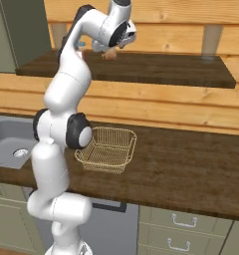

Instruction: Open the cabinet, pick up the bread from the cabinet and place it in the basket. Then move the basket to the dining counter.

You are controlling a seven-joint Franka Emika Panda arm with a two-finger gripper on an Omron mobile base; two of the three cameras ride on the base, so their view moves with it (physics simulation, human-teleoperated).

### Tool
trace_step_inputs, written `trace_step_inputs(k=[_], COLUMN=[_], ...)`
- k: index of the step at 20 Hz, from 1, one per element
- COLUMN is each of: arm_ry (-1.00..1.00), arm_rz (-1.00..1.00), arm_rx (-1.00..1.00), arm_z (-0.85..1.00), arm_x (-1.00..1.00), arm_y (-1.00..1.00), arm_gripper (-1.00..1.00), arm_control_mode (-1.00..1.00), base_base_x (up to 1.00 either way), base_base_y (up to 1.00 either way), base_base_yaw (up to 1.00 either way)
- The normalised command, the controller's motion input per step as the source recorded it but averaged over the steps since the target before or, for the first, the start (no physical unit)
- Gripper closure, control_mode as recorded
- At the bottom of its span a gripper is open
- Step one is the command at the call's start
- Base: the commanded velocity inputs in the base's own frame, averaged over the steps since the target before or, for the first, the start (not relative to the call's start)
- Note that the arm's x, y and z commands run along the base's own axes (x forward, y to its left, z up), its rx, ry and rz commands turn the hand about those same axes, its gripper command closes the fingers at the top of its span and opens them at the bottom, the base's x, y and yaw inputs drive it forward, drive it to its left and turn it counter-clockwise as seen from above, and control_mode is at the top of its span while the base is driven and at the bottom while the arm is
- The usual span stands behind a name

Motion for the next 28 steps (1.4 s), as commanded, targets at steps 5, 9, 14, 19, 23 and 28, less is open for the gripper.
trace_step_inputs(k=[5, 9, 14, 19, 23, 28], arm_ry=[0.01, 0.01, 0.03, 0.03, 0.05, 0.16], arm_rz=[0.06, 0.03, 0.01, 0.02, 0.00, 0.02], arm_rx=[0.13, 0.12, 0.07, 0.02, 0.00, 0.00], arm_z=[-0.04, -0.11, -0.15, -0.02, 0.00, -0.01], arm_x=[0.44, 0.49, 0.57, 0.41, 0.17, 0.04], arm_y=[0.18, 0.02, 0.00, 0.08, 0.17, 0.25], arm_gripper=[-1.00, -1.00, -1.00, -1.00, -1.00, -1.00], arm_control_mode=[-1.00, -1.00, -1.00, -1.00, -1.00, -1.00], base_base_x=[0.00, 0.00, 0.00, 0.00, 0.00, 0.00], base_base_y=[0.00, 0.00, 0.00, 0.00, 0.00, 0.00], base_base_yaw=[0.00, 0.00, 0.00, 0.00, 0.00, 0.00])
